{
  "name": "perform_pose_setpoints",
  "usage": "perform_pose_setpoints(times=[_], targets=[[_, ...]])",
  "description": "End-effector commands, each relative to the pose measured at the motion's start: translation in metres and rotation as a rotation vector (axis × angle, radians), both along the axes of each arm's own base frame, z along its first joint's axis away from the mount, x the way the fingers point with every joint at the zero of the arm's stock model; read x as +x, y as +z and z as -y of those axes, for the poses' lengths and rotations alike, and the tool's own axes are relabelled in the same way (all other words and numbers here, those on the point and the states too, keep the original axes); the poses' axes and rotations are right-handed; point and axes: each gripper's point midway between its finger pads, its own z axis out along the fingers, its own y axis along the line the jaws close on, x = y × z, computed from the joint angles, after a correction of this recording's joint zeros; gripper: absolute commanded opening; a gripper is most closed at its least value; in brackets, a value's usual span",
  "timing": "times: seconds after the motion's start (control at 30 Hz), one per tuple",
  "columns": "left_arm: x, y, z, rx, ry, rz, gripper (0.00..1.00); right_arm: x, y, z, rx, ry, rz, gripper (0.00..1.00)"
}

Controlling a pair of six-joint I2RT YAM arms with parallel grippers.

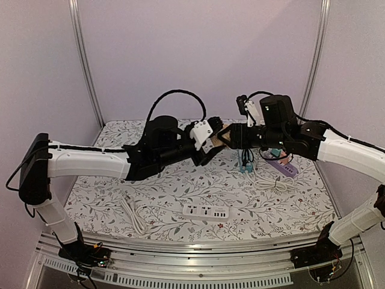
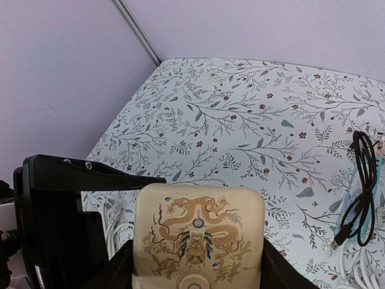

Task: Insert the plug

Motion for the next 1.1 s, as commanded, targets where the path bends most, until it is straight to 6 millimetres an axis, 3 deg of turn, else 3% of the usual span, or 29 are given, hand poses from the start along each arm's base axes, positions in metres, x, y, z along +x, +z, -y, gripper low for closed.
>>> perform_pose_setpoints(times=[0.0, 0.13, 0.2, 0.27, 0.37, 0.43, 0.47, 0.5, 0.57, 0.6, 0.67, 0.83, 1.07], targets=[[0.003, -0.007, 0.013, 0.026, -0.025, -0.037, 0.7, -0.007, 0.019, -0.008, 0.061, 0.041, 0.024, 0.0], [0.009, -0.01, 0.012, 0.038, -0.006, -0.042, 0.74, -0.01, 0.021, -0.008, 0.068, 0.052, 0.022, 0.0], [0.009, -0.008, 0.012, 0.037, -0.008, -0.036, 0.67, -0.011, 0.021, -0.008, 0.071, 0.055, 0.02, 0.0], [0.009, -0.007, 0.011, 0.039, -0.009, -0.032, 0.48, -0.011, 0.022, -0.008, 0.072, 0.054, 0.02, 0.0], [0.007, -0.01, 0.008, 0.05, -0.012, -0.035, 0.11, -0.01, 0.023, -0.007, 0.072, 0.045, 0.027, 0.0], [0.004, -0.012, 0.006, 0.057, -0.021, -0.034, 0.0, -0.01, 0.025, -0.005, 0.074, 0.045, 0.029, 0.0], [-0.001, -0.012, 0.007, 0.058, -0.049, -0.034, 0.0, -0.009, 0.026, -0.005, 0.077, 0.048, 0.027, 0.0], [-0.005, -0.014, 0.008, 0.063, -0.074, -0.034, 0.0, -0.009, 0.027, -0.004, 0.083, 0.054, 0.018, 0.07], [-0.013, -0.015, 0.009, 0.069, -0.114, -0.029, 0.0, -0.006, 0.024, -0.004, 0.094, 0.06, -0.01, 0.35], [-0.014, -0.014, 0.009, 0.068, -0.122, -0.029, 0.0, -0.005, 0.022, -0.004, 0.099, 0.055, -0.023, 0.44], [-0.014, -0.013, 0.01, 0.067, -0.126, -0.025, 0.0, -0.002, 0.018, -0.005, 0.1, 0.053, -0.04, 0.53], [-0.015, -0.014, 0.014, 0.079, -0.131, -0.024, 0.0, 0.002, 0.007, -0.017, 0.104, 0.084, -0.09, 0.64], [-0.013, -0.014, 0.013, 0.081, -0.119, -0.011, 0.0, 0.007, -0.006, -0.03, 0.094, 0.109, -0.133, 0.66]])
